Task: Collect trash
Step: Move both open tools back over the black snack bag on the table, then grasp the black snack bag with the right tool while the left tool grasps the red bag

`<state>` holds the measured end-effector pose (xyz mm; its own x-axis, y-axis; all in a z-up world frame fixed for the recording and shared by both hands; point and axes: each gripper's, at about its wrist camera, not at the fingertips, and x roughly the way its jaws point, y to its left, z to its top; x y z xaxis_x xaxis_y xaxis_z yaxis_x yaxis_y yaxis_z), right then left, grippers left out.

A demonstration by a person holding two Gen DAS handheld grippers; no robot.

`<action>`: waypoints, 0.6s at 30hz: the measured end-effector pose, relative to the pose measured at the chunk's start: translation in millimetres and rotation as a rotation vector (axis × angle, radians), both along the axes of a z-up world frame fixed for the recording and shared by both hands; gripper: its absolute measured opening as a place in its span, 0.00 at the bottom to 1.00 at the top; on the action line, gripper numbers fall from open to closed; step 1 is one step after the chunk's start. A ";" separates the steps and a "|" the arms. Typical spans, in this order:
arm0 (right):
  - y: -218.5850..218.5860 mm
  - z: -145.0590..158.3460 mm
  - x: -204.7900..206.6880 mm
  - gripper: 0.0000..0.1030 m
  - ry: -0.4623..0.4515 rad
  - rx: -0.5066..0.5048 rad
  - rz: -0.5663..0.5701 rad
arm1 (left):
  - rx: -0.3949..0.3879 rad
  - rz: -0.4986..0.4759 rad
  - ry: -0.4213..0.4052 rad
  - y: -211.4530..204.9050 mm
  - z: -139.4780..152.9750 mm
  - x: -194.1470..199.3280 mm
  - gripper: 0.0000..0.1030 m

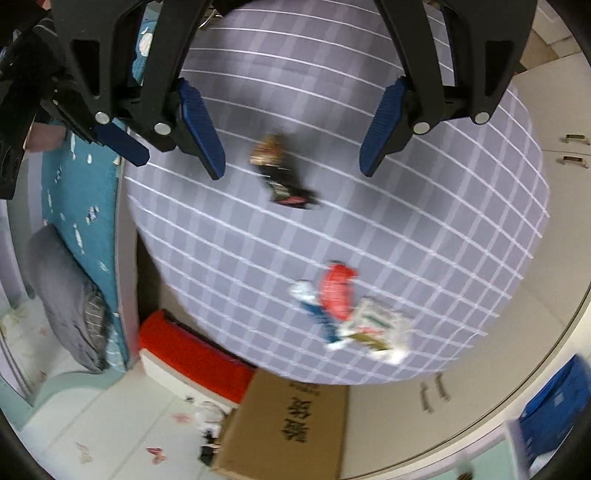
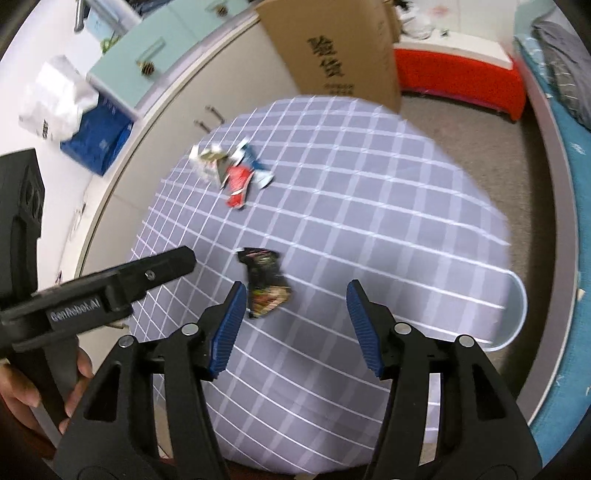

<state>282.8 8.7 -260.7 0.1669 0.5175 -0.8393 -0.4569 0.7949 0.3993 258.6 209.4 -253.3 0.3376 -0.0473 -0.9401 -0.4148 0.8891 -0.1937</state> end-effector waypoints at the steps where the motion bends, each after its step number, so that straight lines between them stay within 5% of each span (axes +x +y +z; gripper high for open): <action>1: 9.0 -4.4 -0.7 0.55 0.007 -0.005 0.005 | 0.002 0.007 0.009 12.0 -3.9 -1.0 0.71; 13: 84.8 -61.1 -1.2 0.55 0.025 -0.155 0.034 | -0.032 -0.031 0.082 74.9 -48.1 10.3 0.71; 15: 86.9 -65.3 1.9 0.33 0.022 -0.183 0.044 | -0.048 -0.047 0.082 74.7 -52.6 16.4 0.71; 18: 82.7 -67.4 8.4 0.27 0.031 -0.184 0.042 | -0.064 -0.076 0.077 72.1 -57.3 29.1 0.71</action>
<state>291.2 91.4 -328.0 0.1210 0.3612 -0.9246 -0.4810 0.8361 0.2637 287.7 281.6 -310.6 0.2578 -0.1306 -0.9573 -0.3623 0.9055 -0.2210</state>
